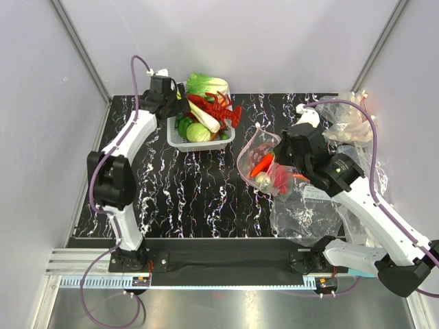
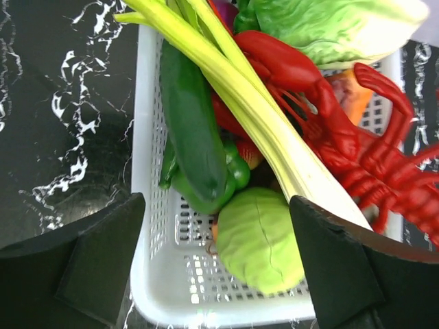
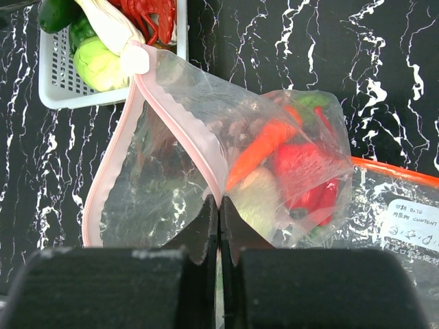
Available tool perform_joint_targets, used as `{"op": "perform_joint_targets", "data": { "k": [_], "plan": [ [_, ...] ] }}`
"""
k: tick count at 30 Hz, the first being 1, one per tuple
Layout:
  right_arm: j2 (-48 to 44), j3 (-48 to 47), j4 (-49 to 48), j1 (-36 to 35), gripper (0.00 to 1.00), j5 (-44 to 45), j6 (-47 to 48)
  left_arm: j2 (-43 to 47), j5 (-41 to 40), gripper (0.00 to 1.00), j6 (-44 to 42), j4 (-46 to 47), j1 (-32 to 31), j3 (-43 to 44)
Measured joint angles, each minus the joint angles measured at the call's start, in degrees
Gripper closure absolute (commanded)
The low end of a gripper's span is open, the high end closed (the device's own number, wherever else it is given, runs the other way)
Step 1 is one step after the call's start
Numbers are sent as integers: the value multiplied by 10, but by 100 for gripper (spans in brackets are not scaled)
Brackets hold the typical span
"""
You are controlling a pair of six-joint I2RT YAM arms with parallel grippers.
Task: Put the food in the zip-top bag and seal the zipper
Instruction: Pick up the fake vegetable from the bin.
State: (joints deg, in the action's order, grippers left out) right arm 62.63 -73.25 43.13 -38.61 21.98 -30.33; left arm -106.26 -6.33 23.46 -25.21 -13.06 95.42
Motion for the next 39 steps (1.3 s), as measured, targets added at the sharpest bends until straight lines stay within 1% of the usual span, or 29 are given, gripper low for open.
{"op": "perform_joint_targets", "data": {
  "k": [8,10,11,12,15,16,18,20,23,28,33,36,39],
  "plan": [
    [3,5,-8,0,100,-1,10,-101,-11,18,-9,-30,-1,81],
    [6,10,-14,0,100,-2,10,-120,-19,23,-11,-37,-1,94],
    [8,10,-15,0,100,-4,10,-127,-22,28,-12,-41,0,98],
    [11,12,-17,0,100,-5,11,-134,-25,42,-13,-47,0,104],
    [19,15,-21,0,100,-7,13,-150,-29,64,-18,-57,1,115],
    [19,16,-23,0,100,-7,14,-151,-30,74,-20,-60,2,115],
    [20,17,-26,0,100,-8,16,-151,-30,78,-24,-61,3,115],
    [20,17,-29,0,100,-9,17,-144,-29,79,-26,-58,3,108],
    [20,17,-30,0,100,-11,18,-110,-25,79,-27,-57,2,69],
    [19,17,-29,0,100,-11,19,4,-18,79,-27,-73,1,0],
    [19,17,-29,0,100,-12,19,118,-7,78,-27,-84,1,-38],
    [19,18,-30,0,100,-18,19,169,17,78,-27,-83,-2,-73],
    [19,22,-31,0,100,-22,19,217,52,77,-27,-82,-18,-128]
  ]
}}
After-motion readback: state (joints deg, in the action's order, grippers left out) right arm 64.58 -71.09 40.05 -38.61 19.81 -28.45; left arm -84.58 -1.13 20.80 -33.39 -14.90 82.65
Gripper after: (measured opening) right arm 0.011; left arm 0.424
